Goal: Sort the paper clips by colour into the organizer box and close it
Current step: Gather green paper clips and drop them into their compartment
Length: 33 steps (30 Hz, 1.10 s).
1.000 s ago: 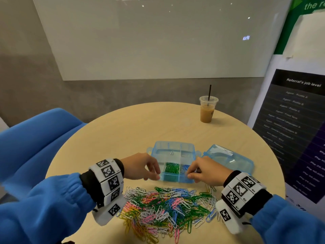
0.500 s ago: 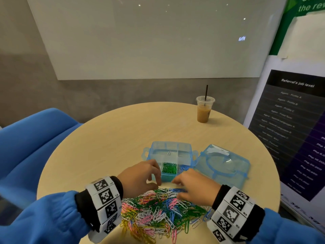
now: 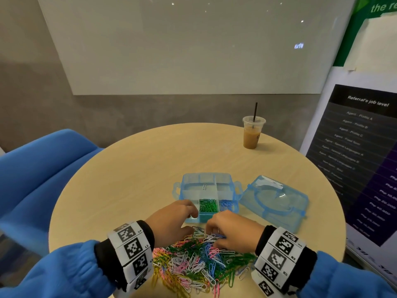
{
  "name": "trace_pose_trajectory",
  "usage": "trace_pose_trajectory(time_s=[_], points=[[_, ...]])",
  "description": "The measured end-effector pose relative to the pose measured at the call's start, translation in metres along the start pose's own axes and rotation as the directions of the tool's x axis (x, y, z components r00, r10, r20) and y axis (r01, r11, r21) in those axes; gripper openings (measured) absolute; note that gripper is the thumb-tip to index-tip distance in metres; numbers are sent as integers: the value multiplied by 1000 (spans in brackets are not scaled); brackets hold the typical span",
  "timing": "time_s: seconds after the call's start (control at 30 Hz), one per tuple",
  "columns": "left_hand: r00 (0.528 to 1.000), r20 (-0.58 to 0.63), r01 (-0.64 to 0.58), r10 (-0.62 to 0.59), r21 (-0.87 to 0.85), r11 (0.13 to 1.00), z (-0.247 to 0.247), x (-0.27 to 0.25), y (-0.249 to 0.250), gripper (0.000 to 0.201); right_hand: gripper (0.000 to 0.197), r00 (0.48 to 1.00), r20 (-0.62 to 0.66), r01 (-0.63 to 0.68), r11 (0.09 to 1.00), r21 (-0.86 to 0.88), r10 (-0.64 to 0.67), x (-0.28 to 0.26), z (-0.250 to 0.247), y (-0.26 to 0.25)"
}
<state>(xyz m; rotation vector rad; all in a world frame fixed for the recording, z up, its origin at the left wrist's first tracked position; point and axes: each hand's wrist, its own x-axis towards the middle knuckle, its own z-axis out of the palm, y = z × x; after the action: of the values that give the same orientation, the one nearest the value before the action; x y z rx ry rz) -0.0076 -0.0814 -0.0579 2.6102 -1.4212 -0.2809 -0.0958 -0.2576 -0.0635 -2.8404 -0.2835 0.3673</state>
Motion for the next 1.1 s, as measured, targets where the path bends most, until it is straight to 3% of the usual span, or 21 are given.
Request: trace_pose_trajectory(time_s=[0.43,0.77,0.87,0.93,1.0,1.03,1.1], points=[[999,-35,-8,6,-53,999,1,-11,5,34,25,987,-163,8,988,151,17,-8,-14,-1],[997,-74,0,-13,-176,984,4,-18,3,26,24,984,-176,8,977,215,30,-13,-20,2],[996,-78,32,-50,-220,975,3,-22,7,26,26,985,-172,9,975,222,30,-14,-19,2],[983,-124,95,-138,-304,948,-1,-25,12,28,26,984,-177,14,973,231,27,-16,-21,1],[948,-169,156,-271,-495,855,-7,-28,19,34,24,982,-191,34,969,245,14,-19,-26,0],[932,-143,165,-334,-651,741,-10,-28,24,38,23,979,-202,44,968,245,7,-20,-30,-1],[918,10,176,-395,-906,386,-14,-26,32,51,20,972,-235,71,967,245,-11,-22,-40,-3]])
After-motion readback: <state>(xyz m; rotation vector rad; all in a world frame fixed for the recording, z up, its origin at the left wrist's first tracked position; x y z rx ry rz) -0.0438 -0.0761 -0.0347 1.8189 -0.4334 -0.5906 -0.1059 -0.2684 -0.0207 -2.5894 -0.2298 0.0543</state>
